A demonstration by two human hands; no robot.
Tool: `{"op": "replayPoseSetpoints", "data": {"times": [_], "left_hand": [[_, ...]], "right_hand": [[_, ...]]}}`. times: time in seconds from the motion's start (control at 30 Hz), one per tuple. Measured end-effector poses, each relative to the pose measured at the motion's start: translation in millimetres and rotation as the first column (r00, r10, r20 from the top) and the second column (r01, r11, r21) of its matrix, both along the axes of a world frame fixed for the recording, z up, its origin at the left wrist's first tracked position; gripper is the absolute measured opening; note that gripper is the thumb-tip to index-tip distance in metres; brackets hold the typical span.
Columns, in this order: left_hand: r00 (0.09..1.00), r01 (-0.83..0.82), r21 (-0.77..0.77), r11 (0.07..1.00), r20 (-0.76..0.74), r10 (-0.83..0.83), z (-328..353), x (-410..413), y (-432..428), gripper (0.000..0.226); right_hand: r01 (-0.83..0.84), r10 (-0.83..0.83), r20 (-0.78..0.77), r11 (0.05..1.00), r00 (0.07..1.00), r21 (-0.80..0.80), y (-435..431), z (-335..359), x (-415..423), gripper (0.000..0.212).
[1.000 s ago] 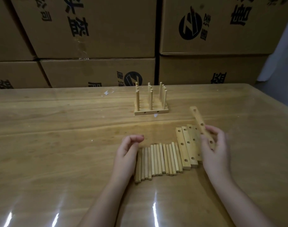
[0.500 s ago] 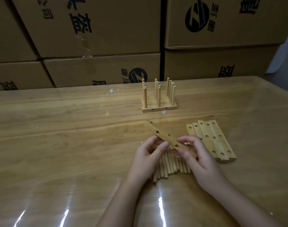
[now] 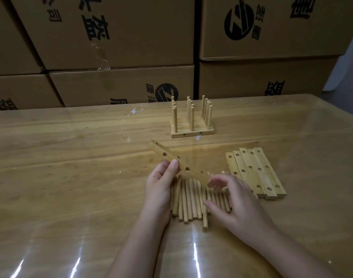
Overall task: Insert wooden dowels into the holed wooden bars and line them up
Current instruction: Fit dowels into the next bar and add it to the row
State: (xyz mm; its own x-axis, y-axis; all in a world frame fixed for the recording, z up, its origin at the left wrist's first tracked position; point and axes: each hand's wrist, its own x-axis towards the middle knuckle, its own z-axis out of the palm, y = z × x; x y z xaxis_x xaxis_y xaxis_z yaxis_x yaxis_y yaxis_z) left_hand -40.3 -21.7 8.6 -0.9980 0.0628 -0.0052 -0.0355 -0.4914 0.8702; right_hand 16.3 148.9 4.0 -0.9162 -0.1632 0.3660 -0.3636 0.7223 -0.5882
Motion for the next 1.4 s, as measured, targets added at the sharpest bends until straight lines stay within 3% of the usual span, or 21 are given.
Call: {"op": "replayPoseSetpoints", "data": {"times": [0.1, 0.23, 0.37, 0.57, 0.7, 0.83, 0.97, 1.1, 1.23, 1.4], "left_hand": [[1.000, -0.017, 0.078, 0.997, 0.001, 0.017, 1, -2, 1, 0.026], [1.000, 0.001, 0.044, 0.999, -0.004, 0.000, 2, -4, 0, 0.029], [1.000, 0.017, -0.058, 0.998, 0.002, -0.017, 2, -3, 0, 0.032], [0.999, 0.008, -0.019, 1.000, 0.032, -0.008, 7, 0, 0, 0.023], [0.999, 0.006, -0.008, 1.000, 0.043, -0.006, 7, 0, 0, 0.025], [0.998, 0.042, -0.044, 0.998, 0.055, -0.040, 4, 0, -3, 0.028], [0.995, 0.072, -0.072, 0.995, 0.068, -0.067, 4, 1, -5, 0.036], [0.994, 0.103, -0.150, 0.983, 0.040, -0.098, 6, 4, -3, 0.031], [0.992, 0.122, -0.266, 0.956, 0.017, -0.122, 7, 7, -3, 0.026], [0.993, 0.108, -0.404, 0.908, 0.000, -0.118, 7, 9, 4, 0.036]], "right_hand": [[-0.013, 0.015, -0.017, 0.994, 1.000, 0.106, 2, 3, 0, 0.040], [-0.165, 0.114, 0.154, 0.911, 0.982, 0.377, 4, -1, -2, 0.057], [-0.183, 0.140, 0.136, 0.902, 0.981, 0.391, 5, -2, -1, 0.059], [-0.225, 0.181, 0.154, 0.912, 0.971, 0.344, 2, 2, 0, 0.046], [-0.175, 0.154, 0.100, 0.951, 0.983, 0.256, 1, 6, 1, 0.014], [0.007, -0.007, -0.005, 1.000, 1.000, 0.004, 4, 3, 0, 0.018], [0.102, -0.118, -0.031, 0.939, 0.992, -0.329, 8, 1, -3, 0.012], [0.080, -0.106, -0.020, 0.848, 0.994, -0.523, 9, 1, -7, 0.009], [0.065, -0.095, -0.020, 0.803, 0.995, -0.593, 10, 1, -8, 0.008], [0.038, -0.089, -0.065, 0.827, 0.994, -0.561, 8, 3, -9, 0.007]]}}
